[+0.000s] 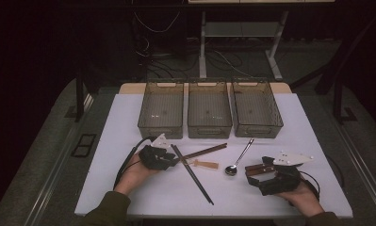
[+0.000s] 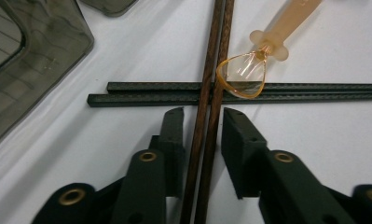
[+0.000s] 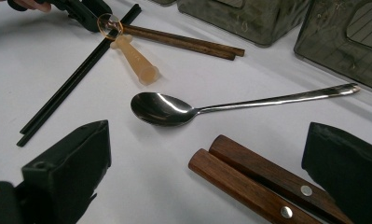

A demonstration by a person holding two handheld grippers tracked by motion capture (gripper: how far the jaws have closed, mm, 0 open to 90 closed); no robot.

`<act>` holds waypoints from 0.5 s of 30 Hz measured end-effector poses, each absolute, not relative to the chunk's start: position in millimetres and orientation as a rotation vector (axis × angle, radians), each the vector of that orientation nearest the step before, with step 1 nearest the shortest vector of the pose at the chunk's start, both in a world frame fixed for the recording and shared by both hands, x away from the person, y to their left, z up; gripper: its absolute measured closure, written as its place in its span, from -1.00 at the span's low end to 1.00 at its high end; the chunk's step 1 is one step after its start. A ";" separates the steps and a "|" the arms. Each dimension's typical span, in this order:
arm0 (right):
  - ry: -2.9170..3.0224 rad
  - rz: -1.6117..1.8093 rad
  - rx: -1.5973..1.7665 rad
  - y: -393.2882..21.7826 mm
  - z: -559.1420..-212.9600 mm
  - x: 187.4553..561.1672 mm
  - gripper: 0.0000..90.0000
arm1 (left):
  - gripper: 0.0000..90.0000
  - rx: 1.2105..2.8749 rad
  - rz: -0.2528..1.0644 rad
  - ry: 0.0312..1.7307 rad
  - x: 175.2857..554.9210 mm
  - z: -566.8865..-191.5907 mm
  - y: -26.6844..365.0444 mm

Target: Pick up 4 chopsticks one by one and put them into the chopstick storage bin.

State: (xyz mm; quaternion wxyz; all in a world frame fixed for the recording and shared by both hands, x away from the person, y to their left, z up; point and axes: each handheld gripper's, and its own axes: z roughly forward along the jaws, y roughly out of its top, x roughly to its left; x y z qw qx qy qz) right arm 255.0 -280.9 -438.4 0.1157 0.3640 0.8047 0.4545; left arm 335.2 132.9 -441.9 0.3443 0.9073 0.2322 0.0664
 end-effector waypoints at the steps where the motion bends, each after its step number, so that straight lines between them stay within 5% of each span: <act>1: 2.357 1.331 1.067 -280.9 -438.4 255.0 -0.97 | 0.62 2.358 0.173 0.601 334.8 -441.9 132.6; 15: 2.355 1.334 1.069 -281.4 -438.1 254.9 -0.97 | 0.75 2.376 0.163 0.581 332.2 -440.3 135.8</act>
